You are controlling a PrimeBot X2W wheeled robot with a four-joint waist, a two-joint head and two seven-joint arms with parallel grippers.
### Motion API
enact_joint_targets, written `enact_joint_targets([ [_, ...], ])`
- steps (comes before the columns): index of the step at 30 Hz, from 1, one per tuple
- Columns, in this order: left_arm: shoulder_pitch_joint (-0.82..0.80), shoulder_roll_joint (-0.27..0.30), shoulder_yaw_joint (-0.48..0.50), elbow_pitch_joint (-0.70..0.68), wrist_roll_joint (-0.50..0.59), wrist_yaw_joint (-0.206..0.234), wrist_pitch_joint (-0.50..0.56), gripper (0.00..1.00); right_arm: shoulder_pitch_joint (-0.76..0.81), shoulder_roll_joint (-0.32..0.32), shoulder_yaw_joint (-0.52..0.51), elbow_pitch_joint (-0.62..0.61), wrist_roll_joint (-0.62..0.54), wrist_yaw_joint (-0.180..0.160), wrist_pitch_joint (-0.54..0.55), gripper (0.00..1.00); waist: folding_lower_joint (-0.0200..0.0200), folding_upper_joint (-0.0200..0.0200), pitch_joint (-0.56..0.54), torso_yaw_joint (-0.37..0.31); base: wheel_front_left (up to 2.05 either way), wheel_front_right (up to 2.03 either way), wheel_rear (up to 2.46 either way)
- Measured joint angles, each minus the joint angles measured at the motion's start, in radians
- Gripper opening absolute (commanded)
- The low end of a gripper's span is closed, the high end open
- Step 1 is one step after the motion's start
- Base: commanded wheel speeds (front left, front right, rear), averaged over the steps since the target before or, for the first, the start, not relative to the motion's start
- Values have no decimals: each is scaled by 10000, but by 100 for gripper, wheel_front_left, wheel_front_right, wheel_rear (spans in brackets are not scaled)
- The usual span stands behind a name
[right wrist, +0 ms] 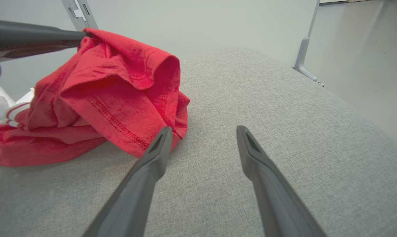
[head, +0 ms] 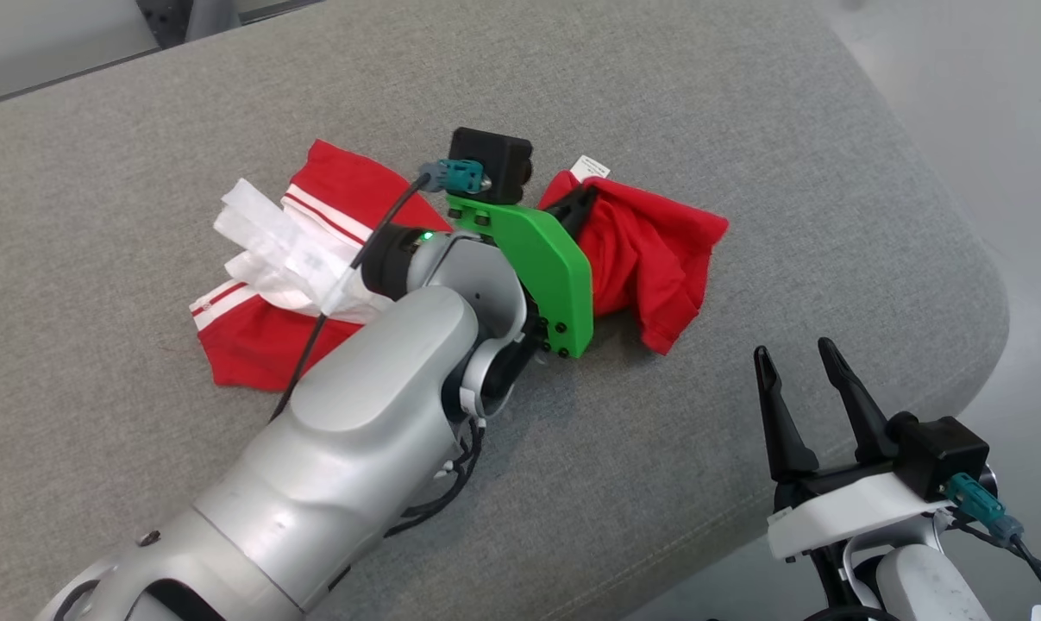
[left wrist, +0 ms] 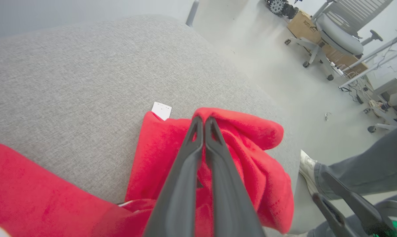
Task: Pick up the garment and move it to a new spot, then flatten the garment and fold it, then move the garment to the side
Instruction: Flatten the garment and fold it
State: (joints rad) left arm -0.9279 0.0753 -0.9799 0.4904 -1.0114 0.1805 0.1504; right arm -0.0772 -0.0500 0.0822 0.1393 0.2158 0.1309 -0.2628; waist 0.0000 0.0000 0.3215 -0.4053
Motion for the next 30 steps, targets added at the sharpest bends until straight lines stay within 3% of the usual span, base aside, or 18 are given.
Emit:
enact_joint_targets([
  [1, -83, -38, 75, 351, -6, -27, -165, 35, -7, 0, 10, 2, 21, 0, 0, 100, 0, 0, 63, -52, 0, 0, 0],
  [3, -228, -134, 389, 1074, -188, -58, -583, 31, -19, 0, 19, 8, 46, 0, 0, 100, 0, 0, 190, -153, 0, 0, 0],
  [5, -414, -176, 589, 1682, -362, -79, -961, 37, -47, 0, 10, 19, 73, 0, 0, 100, 0, 0, 296, -244, 0, 0, 0],
  [6, -497, -192, 637, 1975, -345, -94, -1210, 49, -57, 0, 4, 27, 90, 0, 0, 100, 0, 0, 342, -281, 0, 0, 0],
  [7, -559, -215, 698, 2217, -349, -92, -1411, 100, -60, 2, -8, 31, 102, 0, 0, 100, 0, 0, 382, -310, 0, 0, 0],
  [14, -624, -232, 617, 2926, -368, -518, -2073, 100, -53, 0, -88, 44, 109, 0, 0, 100, 0, 0, 399, -247, 0, 0, 0],
  [21, -372, -234, 328, 2117, -314, -915, -2571, 100, 93, 4, -234, 40, -61, 0, 0, 100, 0, 0, 189, 172, 0, 0, 0],
  [27, 311, -236, -500, 777, -169, -907, -1941, 100, 105, 4, -238, 23, -278, 0, 0, 100, 0, 0, 8, 587, 0, 0, 0],
  [30, 401, -251, -886, 447, 38, -600, -1722, 100, 76, 2, -151, 12, -337, 0, 0, 100, 0, 0, -53, 680, 0, 0, 0],
])
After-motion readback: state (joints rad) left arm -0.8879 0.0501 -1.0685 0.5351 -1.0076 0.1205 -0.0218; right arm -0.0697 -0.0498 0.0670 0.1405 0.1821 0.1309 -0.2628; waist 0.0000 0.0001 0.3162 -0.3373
